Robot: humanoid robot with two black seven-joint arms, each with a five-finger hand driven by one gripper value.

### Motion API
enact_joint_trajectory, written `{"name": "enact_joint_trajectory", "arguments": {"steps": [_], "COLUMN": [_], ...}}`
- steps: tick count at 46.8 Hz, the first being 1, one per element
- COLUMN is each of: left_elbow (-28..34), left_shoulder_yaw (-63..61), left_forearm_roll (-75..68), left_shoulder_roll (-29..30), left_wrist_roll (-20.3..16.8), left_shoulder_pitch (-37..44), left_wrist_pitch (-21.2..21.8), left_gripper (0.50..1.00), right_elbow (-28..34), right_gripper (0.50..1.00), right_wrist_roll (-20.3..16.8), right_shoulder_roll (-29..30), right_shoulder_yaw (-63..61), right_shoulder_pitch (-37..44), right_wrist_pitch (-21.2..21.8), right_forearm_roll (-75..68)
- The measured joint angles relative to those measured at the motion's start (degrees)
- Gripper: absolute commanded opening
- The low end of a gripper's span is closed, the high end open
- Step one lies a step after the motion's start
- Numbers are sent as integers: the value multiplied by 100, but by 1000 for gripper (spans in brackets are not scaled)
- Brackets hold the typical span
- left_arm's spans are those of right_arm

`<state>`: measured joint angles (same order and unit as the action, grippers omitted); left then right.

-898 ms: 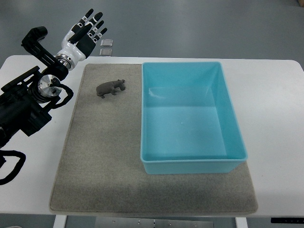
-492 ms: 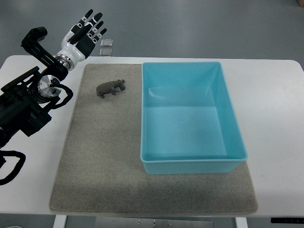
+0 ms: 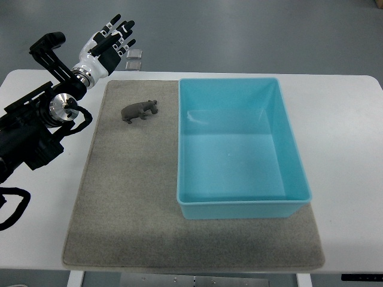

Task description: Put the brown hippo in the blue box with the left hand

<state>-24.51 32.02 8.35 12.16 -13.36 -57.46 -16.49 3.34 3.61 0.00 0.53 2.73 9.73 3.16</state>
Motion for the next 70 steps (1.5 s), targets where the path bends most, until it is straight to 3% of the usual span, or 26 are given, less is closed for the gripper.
{"name": "enact_joint_trajectory", "arguments": {"steps": [18, 34, 42, 49, 57, 70], "left_elbow": [-20, -25, -62, -175, -351, -580], "left_shoulder_yaw": [-157, -1674, -1950, -1967, -2146, -2592], "left_forearm_roll": [-2283, -2691, -3773, -4735, -5489, -6704], "left_shoulder_roll": [7, 170, 233, 368, 478, 578], "left_wrist_roll": [17, 8, 7, 7, 8, -5], "left_shoulder_pitch": [-24, -559, -728, -834, -927, -1172], "left_wrist_pitch": [6, -113, -127, -148, -475, -457], "left_gripper": [1000, 1000, 1000, 1000, 1000, 999], "right_elbow": [0, 0, 0, 0, 0, 0], "right_gripper": [936, 936, 936, 936, 936, 936], "right_wrist_roll": [0, 0, 0, 0, 0, 0], "right_shoulder_roll": [0, 0, 0, 0, 0, 0], "right_shoulder_yaw": [0, 0, 0, 0, 0, 0], "right_shoulder_pitch": [0, 0, 0, 0, 0, 0], "right_wrist_pitch": [-4, -4, -4, -4, -4, -4], "right_forearm_roll": [0, 0, 0, 0, 0, 0]}}
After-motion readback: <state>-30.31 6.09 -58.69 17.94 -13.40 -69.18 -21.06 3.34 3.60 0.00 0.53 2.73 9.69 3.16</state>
